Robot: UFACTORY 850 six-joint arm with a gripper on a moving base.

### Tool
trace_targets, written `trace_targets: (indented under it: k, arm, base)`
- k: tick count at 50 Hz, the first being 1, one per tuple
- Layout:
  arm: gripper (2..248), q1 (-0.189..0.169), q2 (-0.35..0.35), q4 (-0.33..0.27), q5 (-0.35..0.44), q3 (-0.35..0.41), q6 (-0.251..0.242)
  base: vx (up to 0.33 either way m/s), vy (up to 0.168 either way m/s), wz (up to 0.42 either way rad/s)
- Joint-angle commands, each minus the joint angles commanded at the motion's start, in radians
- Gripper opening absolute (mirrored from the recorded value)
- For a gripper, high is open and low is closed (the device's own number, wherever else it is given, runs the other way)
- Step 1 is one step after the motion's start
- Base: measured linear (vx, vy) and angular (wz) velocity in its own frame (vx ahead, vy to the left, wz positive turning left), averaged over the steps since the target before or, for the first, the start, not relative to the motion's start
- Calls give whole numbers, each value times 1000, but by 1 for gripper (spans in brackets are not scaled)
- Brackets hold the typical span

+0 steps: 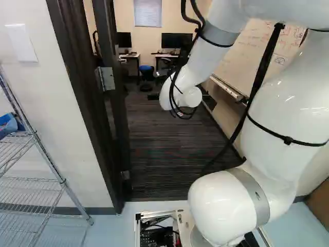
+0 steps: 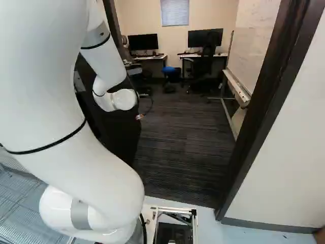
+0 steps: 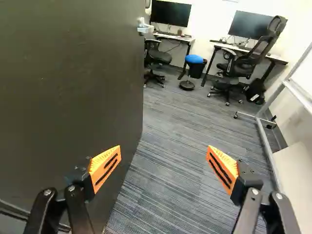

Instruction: Open the door and move inside

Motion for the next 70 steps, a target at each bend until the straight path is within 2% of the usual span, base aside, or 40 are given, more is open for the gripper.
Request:
trace_targets:
  k: [11, 36, 51, 70]
  arm:
    - [247, -27, 51, 0, 0, 51, 0]
    - [247, -33, 70, 16, 14, 82, 0]
    - [247, -44, 101, 44, 37, 134, 0]
    - [247, -65, 163, 98, 83, 238, 0]
  base:
    - [0, 0, 0]
    - [0, 0, 0]
    - [0, 0, 0]
    - [0, 0, 0]
